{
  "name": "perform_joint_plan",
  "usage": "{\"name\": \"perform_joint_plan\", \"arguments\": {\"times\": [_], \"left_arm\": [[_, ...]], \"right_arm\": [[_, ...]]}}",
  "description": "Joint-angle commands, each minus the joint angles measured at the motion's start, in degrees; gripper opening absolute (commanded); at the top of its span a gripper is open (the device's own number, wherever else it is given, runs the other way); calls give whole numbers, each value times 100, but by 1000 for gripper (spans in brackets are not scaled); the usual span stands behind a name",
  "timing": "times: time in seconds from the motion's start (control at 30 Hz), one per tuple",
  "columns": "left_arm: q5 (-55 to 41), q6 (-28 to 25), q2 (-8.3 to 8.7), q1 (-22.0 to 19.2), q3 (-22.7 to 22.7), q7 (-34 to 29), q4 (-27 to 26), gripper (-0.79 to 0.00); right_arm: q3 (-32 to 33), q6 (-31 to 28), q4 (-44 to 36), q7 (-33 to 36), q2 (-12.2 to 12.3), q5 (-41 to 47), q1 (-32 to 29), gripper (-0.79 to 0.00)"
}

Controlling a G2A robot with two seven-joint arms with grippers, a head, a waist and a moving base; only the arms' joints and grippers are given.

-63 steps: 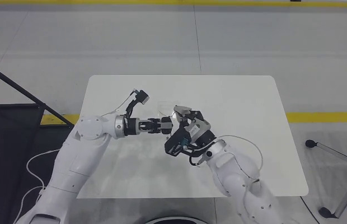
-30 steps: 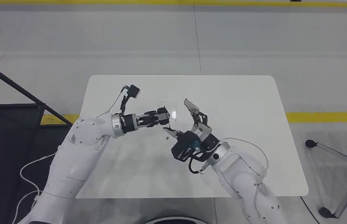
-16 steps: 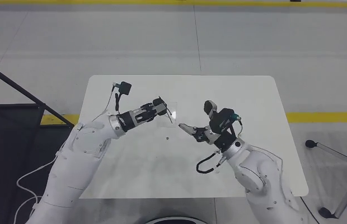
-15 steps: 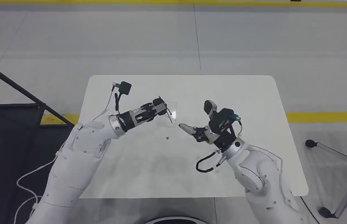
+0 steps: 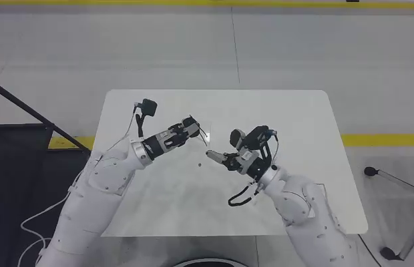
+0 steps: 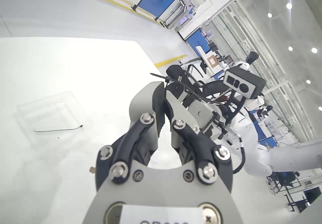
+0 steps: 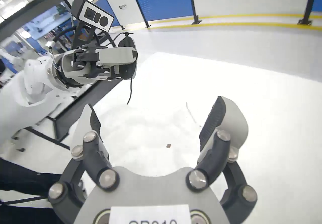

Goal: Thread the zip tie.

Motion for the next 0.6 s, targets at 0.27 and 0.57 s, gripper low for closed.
{"name": "perform_joint_plan", "arguments": {"times": [0.27, 0.57], "left_arm": [[339, -62, -33, 22, 167, 303, -45, -785], [286, -113, -34, 25, 156, 289, -20, -785]], "right_arm": [[-50, -320, 547, 543, -8, 1550, 329, -179], [-264, -206, 730, 492, -34, 1646, 512, -434]]}}
